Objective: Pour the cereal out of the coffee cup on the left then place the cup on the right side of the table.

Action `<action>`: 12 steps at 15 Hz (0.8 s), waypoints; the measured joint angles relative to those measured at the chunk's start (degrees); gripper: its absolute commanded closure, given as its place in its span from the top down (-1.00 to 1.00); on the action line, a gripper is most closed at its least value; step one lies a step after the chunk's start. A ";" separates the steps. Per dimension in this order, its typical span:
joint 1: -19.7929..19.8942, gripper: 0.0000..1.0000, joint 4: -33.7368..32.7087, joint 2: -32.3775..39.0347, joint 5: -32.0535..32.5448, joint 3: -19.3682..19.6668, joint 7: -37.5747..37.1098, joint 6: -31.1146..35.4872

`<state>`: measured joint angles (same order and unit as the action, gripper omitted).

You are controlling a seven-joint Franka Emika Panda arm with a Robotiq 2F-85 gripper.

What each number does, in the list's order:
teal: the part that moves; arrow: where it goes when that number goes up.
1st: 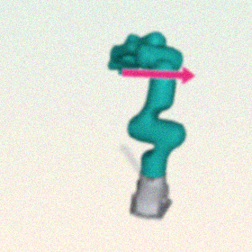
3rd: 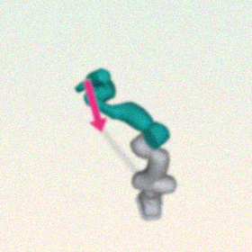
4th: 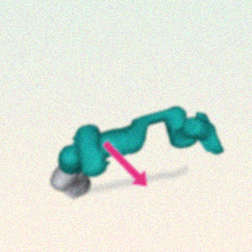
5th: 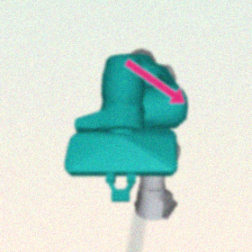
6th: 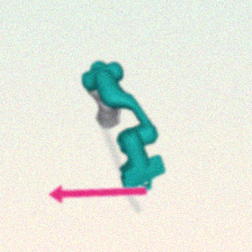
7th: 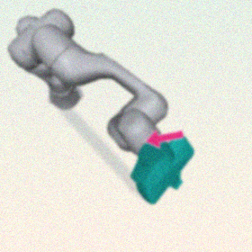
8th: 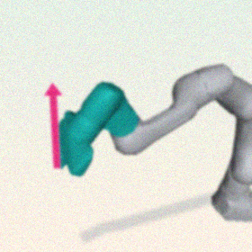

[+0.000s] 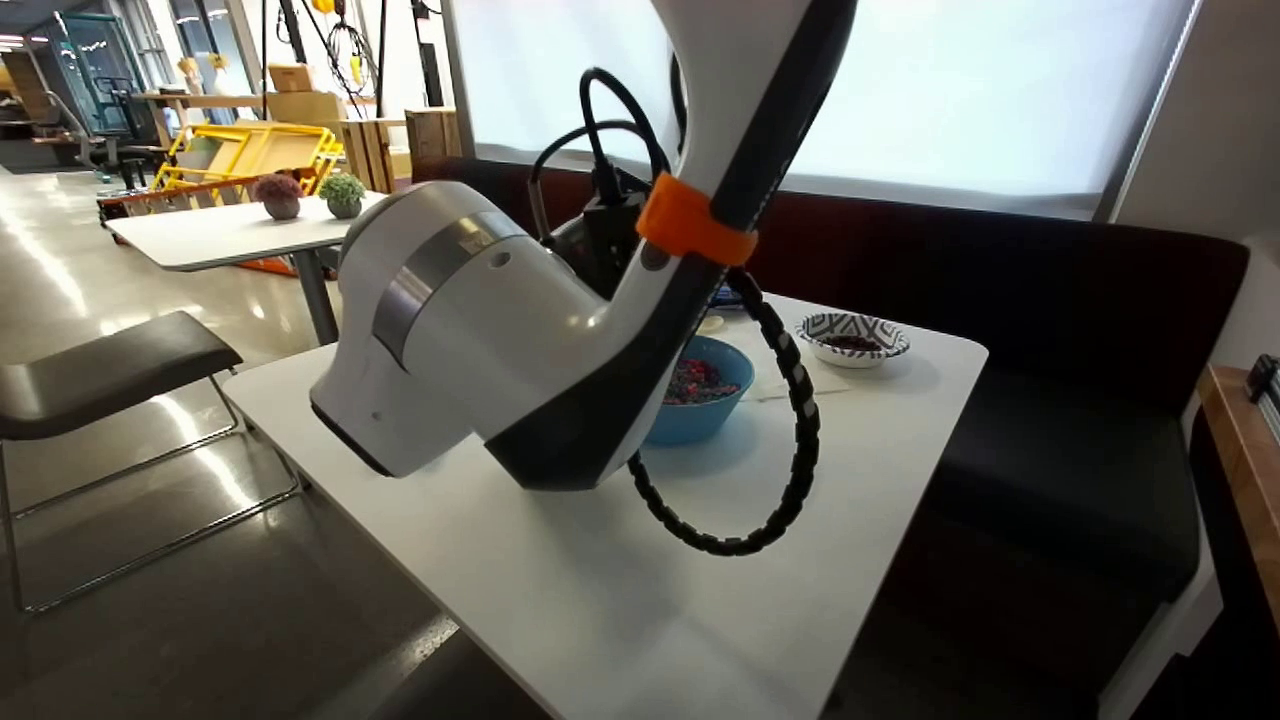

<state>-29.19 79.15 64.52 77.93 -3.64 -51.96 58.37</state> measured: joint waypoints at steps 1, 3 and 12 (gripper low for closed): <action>-0.20 -0.98 -0.06 0.32 0.34 -0.07 0.00 -0.42; -0.41 -0.98 -0.11 0.81 0.58 -0.29 0.00 -1.13; -0.21 -0.98 -0.22 0.36 0.82 -0.67 0.00 -2.27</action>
<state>-29.40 78.93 64.87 78.75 -4.31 -51.96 56.10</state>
